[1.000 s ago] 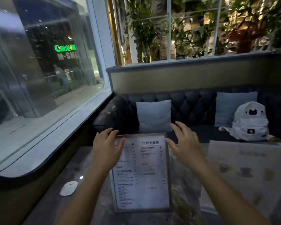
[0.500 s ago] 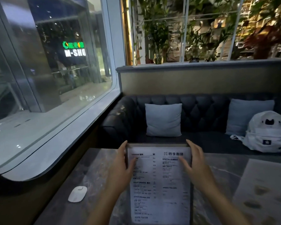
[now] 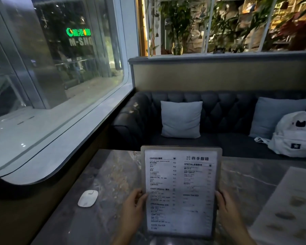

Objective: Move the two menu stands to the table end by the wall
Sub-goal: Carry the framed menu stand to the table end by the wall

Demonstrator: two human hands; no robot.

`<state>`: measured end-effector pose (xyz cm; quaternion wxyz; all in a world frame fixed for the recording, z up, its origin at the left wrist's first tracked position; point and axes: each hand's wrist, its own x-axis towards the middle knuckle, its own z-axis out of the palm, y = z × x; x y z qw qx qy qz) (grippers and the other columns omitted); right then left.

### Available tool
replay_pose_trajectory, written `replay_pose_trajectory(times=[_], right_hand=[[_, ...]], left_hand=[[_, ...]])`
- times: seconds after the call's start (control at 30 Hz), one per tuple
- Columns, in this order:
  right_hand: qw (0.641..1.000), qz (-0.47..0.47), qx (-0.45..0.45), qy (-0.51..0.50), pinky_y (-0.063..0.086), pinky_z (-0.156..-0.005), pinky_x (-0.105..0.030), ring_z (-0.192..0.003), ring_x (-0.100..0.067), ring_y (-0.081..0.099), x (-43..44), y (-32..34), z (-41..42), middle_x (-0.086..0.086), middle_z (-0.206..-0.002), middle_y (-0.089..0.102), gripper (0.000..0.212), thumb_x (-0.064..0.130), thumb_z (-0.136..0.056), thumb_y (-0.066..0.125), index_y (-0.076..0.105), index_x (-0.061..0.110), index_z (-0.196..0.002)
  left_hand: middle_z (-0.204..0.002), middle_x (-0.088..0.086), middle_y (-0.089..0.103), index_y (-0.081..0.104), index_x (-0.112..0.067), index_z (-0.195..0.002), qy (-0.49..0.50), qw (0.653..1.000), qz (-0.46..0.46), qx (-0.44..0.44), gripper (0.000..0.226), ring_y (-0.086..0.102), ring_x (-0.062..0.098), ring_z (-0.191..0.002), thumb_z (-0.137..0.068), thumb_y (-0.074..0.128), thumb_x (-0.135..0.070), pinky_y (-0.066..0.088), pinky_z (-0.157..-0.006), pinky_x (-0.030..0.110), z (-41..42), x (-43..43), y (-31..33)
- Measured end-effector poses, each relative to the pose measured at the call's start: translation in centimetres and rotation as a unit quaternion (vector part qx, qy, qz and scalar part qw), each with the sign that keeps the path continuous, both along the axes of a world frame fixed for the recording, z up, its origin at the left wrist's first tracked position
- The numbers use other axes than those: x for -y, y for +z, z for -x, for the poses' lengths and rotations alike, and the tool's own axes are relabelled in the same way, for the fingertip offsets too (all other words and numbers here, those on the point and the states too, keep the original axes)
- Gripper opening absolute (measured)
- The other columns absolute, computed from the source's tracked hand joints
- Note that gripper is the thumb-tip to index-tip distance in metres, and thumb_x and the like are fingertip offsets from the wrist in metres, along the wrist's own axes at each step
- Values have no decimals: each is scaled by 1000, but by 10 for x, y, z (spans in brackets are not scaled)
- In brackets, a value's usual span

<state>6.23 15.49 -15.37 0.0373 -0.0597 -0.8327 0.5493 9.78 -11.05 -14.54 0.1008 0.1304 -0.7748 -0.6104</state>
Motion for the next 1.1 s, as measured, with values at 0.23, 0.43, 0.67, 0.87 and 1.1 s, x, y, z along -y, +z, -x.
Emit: replay_pose_trajectory(times=[0.23, 0.43, 0.67, 0.87, 1.1], right_hand=[[998, 55, 5, -4, 53, -73, -47, -81, -24, 63, -3, -4, 2, -6, -87, 67, 17, 20, -93, 43, 58, 25, -85], [993, 109, 15, 30, 49, -62, -33, -80, -24, 65, -12, -3, 5, -9, -88, 68, 18, 17, -92, 46, 62, 19, -84], [993, 110, 18, 38, 47, -61, -31, -82, -21, 63, -7, -6, 0, -4, -88, 66, 12, 15, -91, 49, 60, 18, -88], [995, 105, -3, 3, 47, -66, -36, -81, -22, 61, 1, -1, 1, -10, -92, 64, 9, 16, -91, 49, 57, 18, -89], [994, 102, -16, 47, 52, -64, -29, -81, -29, 61, 34, -1, -1, -11, -86, 66, 20, 9, -88, 52, 61, 22, -77]], left_hand=[[-77, 13, 64, 59, -3, -85, -20, 998, -55, 38, 6, 59, 25, -75, -87, 56, -8, 48, -67, 40, 3, 5, -4], [-88, 22, 62, 59, -3, -86, -20, 997, -54, 49, 7, 59, 29, -82, -88, 54, -7, 51, -79, 60, 0, 2, 2], [-97, 26, 59, 53, -6, -87, -11, 996, -17, 83, 13, 63, 39, -93, -91, 51, -19, 53, -73, 60, -11, -4, 19], [-93, 28, 59, 49, -13, -74, -9, 998, -10, 68, 17, 63, 39, -87, -91, 49, -15, 54, -72, 61, -18, -1, 24], [-81, -2, 65, 57, -22, -73, 16, 996, -66, 53, 22, 67, 9, -77, -90, 49, -10, 59, -71, 43, -40, 35, 20]])
